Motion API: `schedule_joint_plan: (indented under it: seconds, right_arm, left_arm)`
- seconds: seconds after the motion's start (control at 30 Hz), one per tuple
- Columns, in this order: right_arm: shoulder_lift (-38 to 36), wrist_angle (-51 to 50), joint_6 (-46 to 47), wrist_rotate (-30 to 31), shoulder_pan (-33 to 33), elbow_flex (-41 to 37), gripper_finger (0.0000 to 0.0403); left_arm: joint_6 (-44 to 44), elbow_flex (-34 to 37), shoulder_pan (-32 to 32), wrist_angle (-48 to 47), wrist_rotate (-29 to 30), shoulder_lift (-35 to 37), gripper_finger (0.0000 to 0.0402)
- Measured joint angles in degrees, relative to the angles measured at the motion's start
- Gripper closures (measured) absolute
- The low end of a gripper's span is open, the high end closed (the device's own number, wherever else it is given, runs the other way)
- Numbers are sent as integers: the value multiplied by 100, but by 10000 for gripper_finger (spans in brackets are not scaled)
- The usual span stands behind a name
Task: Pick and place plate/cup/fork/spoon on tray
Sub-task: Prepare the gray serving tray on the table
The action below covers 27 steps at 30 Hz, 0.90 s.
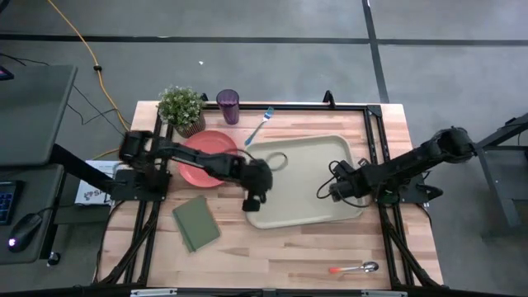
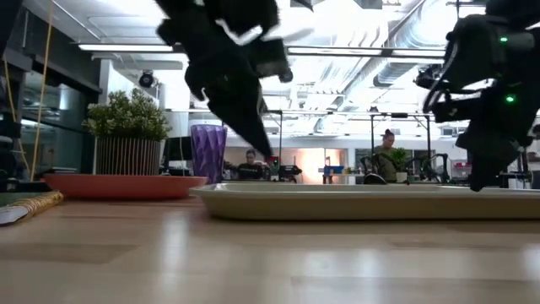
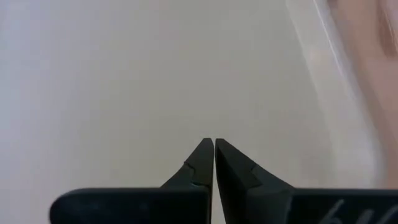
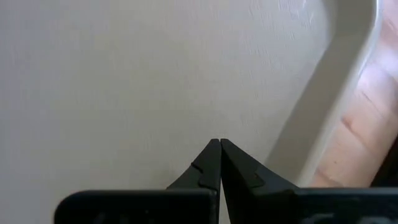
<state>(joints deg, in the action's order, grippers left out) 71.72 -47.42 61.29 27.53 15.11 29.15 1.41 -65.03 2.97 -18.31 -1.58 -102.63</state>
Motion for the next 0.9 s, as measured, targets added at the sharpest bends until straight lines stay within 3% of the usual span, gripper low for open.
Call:
schedule_joint_plan:
  seconds: [0.17, 0.33, 0.4, 0.63, 0.9]
  right_arm:
    - [-313, 468, 293, 405, -34, -446, 402]
    - [-469, 706, 311, 745, -390, -523, 402]
    - [-454, 799, 307, 857, -672, -523, 402]
    - [-153, 1145, -322, 928, -1804, -523, 402]
    - [102, 1096, -581, 987, -2503, -538, 403]
  left_arm:
    - [-434, 1279, 58, 1503, 520, 1241, 402]
    - [-1045, 2010, 70, 1591, 2023, 1990, 402]
    - [-1344, 2192, 105, 1596, 2352, 2038, 402]
    - [-1775, 2397, 222, 1396, 2136, 1742, 402]
    - [-1628, 2392, 178, 1407, 2244, 1840, 402]
